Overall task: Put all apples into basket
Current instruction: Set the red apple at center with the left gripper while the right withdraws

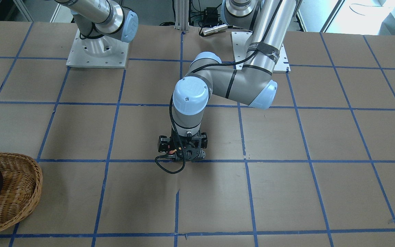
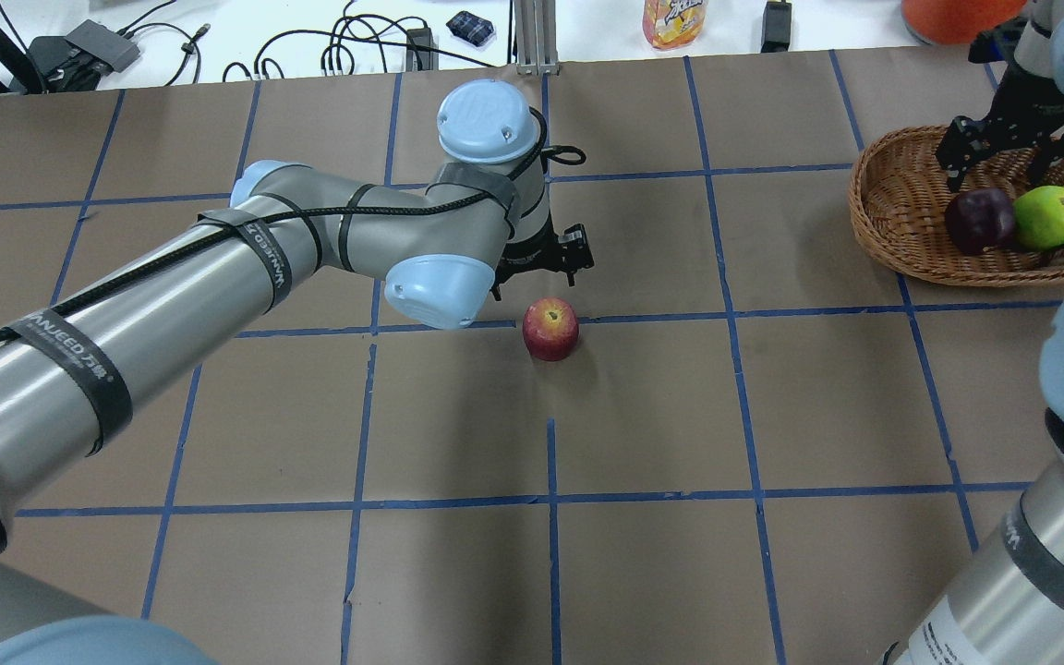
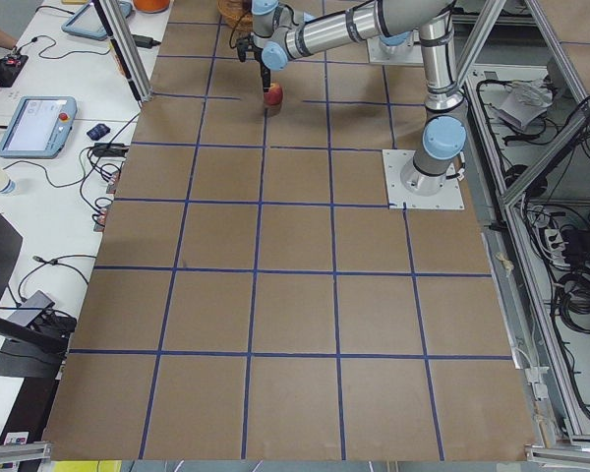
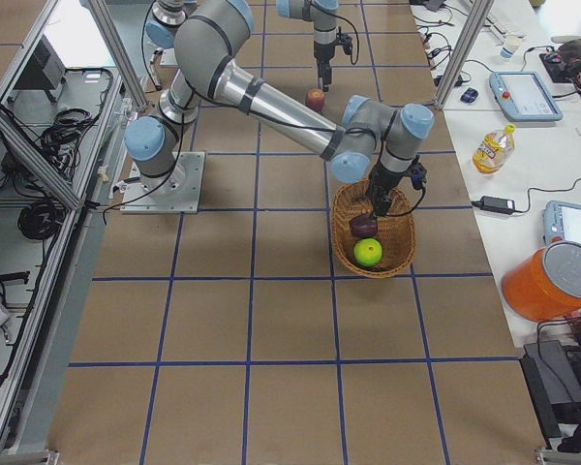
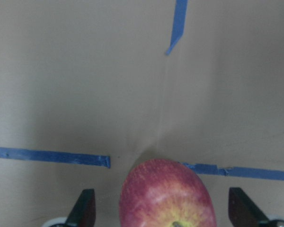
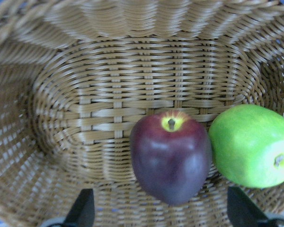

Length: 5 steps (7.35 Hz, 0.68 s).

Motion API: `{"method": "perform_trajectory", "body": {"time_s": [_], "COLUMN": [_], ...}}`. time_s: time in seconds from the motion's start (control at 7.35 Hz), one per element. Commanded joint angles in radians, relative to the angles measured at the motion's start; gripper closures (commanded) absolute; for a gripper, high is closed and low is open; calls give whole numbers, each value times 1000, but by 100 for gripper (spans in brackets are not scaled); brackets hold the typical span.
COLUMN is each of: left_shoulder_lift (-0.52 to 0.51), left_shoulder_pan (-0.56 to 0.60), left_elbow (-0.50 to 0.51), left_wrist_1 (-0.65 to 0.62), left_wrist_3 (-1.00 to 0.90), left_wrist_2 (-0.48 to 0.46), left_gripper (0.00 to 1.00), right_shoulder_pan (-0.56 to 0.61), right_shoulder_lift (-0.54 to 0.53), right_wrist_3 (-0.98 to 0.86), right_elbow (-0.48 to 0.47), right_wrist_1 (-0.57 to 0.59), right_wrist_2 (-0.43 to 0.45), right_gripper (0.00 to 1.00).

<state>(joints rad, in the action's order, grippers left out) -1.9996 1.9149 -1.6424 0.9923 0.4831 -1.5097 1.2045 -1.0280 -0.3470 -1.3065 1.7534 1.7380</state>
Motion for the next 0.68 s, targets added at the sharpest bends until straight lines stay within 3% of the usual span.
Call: {"method": "perform_trajectory", "body": {"time_s": [0.0, 0.27, 0.54], "left_shoulder_lift": [137, 285, 395], "left_shoulder_pan": [-61, -133, -242], "left_elbow": [0, 6, 13], "left_wrist_1": [175, 398, 485], "left_wrist_3": [-117, -228, -331], "left_wrist_2": [26, 6, 11], "left_gripper": [0, 0, 0], "right_shoulder_pan": [117, 315, 500], "right_shoulder_lift": [-93, -112, -98], "right_wrist_3": [153, 375, 631], "right_elbow": [-5, -13, -17], "right_wrist_1": [-107, -109, -103], "right_wrist_2": [-127, -156, -164], "right_gripper": [0, 0, 0]}}
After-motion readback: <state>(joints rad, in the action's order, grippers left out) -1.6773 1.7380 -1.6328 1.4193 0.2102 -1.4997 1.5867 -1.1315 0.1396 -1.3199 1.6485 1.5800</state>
